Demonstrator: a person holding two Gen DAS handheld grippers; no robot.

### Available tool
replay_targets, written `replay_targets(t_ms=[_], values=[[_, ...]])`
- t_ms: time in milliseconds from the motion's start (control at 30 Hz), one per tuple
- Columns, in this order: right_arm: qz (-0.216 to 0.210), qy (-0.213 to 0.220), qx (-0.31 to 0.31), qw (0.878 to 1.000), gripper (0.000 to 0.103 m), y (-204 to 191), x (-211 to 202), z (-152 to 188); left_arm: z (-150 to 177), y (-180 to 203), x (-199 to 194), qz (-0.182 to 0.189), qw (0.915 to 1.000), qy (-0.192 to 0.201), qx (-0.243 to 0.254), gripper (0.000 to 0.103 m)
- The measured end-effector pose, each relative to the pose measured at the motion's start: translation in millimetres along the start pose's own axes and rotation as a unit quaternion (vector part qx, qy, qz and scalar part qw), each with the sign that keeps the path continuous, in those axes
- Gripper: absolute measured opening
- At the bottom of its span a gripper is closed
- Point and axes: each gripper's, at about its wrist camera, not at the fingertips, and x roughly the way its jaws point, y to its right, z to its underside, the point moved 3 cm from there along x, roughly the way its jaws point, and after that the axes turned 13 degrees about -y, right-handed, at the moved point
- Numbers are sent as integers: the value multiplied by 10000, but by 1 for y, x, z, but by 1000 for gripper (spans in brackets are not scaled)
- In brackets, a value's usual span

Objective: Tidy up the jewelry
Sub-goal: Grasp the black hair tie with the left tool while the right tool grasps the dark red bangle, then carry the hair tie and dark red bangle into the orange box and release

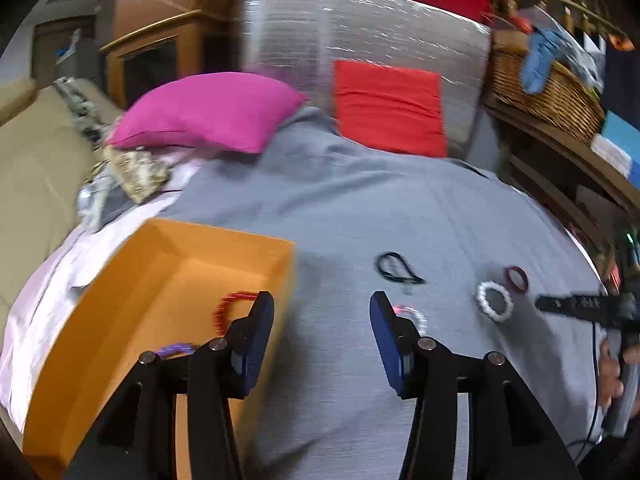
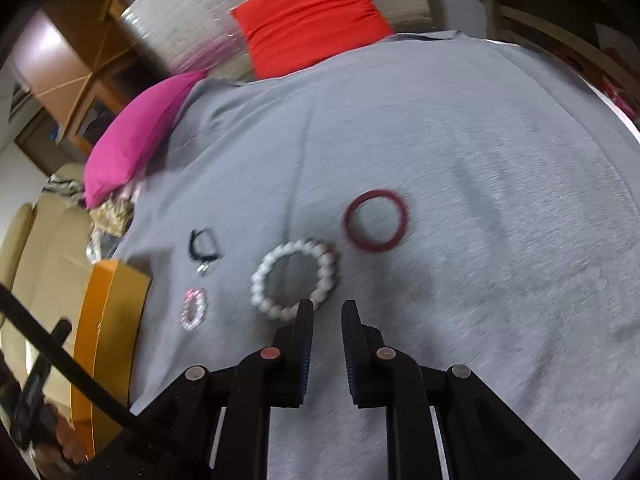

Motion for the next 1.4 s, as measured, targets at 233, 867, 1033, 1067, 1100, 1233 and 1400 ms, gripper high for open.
replay_targets(t_ms=[233,867,1033,1067,1100,1233,1400], values=[[339,159,425,9984,16,39,11,-44,-5,45,34,240,9987,-329,296,51],[428,83,152,9989,19,26,34,-71,-65,85,168,992,9830,-1509,-342,25],[245,156,144,9995,19,20,26,-71,-60,84,173,1111,9797,-1631,-351,7],[220,189,127,9995,19,20,24,-70,-59,83,169,1241,9779,-1632,-413,6],[264,182,62,9995,19,17,25,-69,-58,82,166,1309,9772,-1610,-445,5],[465,-51,-151,9988,19,7,45,-62,-54,81,148,1385,9788,-1465,-359,5],[306,80,-163,9994,15,3,33,-60,-53,80,122,1514,9798,-1284,-222,5]])
